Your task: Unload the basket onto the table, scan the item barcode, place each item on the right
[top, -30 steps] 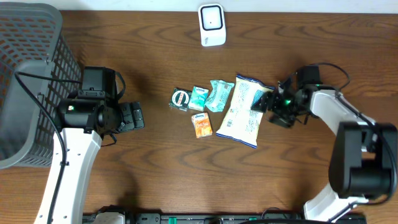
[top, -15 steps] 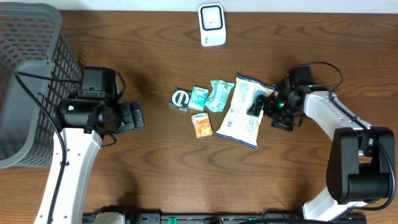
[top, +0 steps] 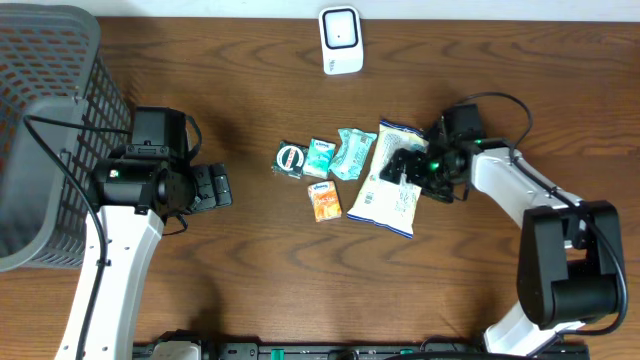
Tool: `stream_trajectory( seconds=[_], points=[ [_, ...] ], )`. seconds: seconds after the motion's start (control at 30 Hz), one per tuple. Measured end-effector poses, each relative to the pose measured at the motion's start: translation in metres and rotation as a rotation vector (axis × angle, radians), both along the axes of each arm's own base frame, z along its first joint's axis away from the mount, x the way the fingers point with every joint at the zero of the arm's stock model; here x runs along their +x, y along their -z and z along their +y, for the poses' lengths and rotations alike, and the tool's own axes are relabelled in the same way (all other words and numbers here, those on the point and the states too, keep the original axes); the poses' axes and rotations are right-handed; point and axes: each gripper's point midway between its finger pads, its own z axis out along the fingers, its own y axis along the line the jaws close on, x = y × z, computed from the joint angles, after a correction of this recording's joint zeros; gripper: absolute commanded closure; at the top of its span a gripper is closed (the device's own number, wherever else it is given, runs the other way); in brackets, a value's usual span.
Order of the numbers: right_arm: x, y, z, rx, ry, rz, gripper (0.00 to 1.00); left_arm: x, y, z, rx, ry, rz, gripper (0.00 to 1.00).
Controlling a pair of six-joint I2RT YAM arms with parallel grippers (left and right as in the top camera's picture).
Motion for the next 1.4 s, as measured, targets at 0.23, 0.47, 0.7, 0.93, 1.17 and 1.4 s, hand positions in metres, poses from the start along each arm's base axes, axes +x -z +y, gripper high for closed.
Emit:
stream_trajectory(
  seconds=[0.23, 0.47, 0.7, 0.93, 1.17, 1.4],
  points=[
    [0.011, 0.007, 0.042, 0.105, -0.046, -0.026, 0.56, 0.0, 0.0, 0.0, 0.0, 0.0, 0.0, 0.03],
    [0.006, 0.013, 0.054, 0.175, -0.051, 0.02, 0.99, 0.0, 0.0, 0.0, 0.0, 0.0, 0.0, 0.03],
    [0.005, 0.008, 0.048, 0.259, -0.041, 0.036, 0.99, 0.0, 0.0, 0.0, 0.0, 0.0, 0.0, 0.02],
    [0.011, -0.034, 0.027, 0.357, -0.029, -0.065, 0.99, 0.0, 0.0, 0.0, 0.0, 0.0, 0.0, 0.02],
    [0.037, -0.156, 0.035, 0.439, -0.159, -0.517, 0.99, 0.0, 0.0, 0.0, 0.0, 0.0, 0.0, 0.02],
    [0.046, -0.242, 0.042, 0.476, -0.258, -0.883, 0.99, 0.0, 0.0, 0.0, 0.0, 0.0, 0.0, 0.02]
  ],
)
